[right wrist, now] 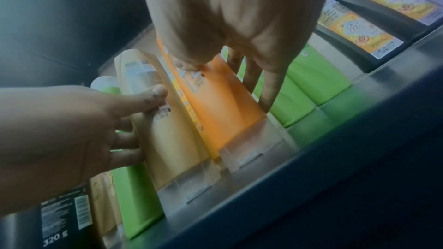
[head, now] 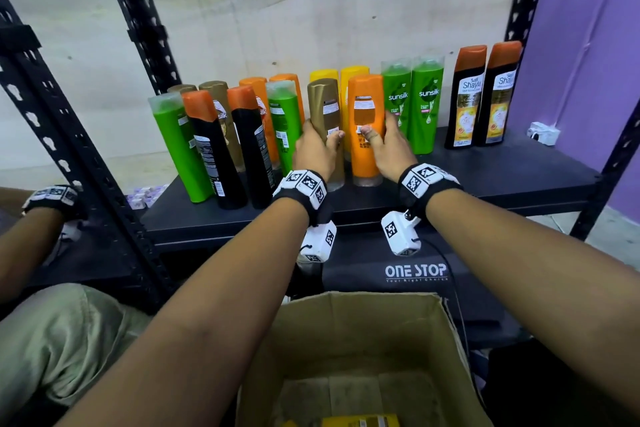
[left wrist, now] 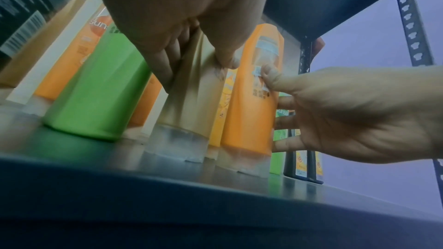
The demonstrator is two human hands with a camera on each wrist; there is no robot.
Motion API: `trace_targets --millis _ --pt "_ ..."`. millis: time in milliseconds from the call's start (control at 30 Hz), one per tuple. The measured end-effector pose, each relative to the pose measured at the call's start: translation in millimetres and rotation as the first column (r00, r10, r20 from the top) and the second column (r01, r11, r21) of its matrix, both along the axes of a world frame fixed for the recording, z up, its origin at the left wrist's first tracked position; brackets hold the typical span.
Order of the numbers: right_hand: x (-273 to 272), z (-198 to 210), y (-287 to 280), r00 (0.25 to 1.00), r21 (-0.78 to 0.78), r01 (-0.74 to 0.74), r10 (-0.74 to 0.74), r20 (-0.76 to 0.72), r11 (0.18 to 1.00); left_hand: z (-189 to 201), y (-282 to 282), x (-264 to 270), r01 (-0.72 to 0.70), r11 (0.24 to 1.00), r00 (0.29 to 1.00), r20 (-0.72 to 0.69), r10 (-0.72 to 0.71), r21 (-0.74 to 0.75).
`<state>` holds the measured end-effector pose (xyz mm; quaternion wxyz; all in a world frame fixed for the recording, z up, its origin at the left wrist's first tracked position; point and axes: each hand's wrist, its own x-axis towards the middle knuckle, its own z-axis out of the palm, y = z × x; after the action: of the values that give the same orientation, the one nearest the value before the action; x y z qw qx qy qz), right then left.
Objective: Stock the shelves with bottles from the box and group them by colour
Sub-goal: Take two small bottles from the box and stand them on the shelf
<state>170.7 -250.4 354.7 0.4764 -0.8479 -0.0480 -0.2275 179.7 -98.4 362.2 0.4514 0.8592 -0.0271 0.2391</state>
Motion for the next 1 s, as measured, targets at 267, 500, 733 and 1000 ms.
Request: trace_targets --millis 267,500,733,1000 --pt "10.9 0.2 1.2 1.000 0.011 0.018 -0.018 -0.006 1.000 1.7 -5.9 6.2 -0.015 1.000 0.999 -0.029 0.016 0.016" --pt "9.4 -8.1 5.7 0.998 0.046 0.057 -0.057 0.009 0.997 -5.4 -7.9 3.4 0.006 1.000 1.000 -0.015 -0.006 0.012" --pt "-0.3 -23.7 7.3 0.991 0.122 0.082 -0.068 -0.111 0.989 -32.4 -3.7 -5.6 0.059 0.997 0.993 -0.108 -0.054 0.042" --pt "-29.0 -46.6 6.5 0.995 0.058 0.087 -0.083 -0.057 0.995 -61.8 4.9 -22.8 0.065 0.986 0.994 -0.098 -0.051 0.151"
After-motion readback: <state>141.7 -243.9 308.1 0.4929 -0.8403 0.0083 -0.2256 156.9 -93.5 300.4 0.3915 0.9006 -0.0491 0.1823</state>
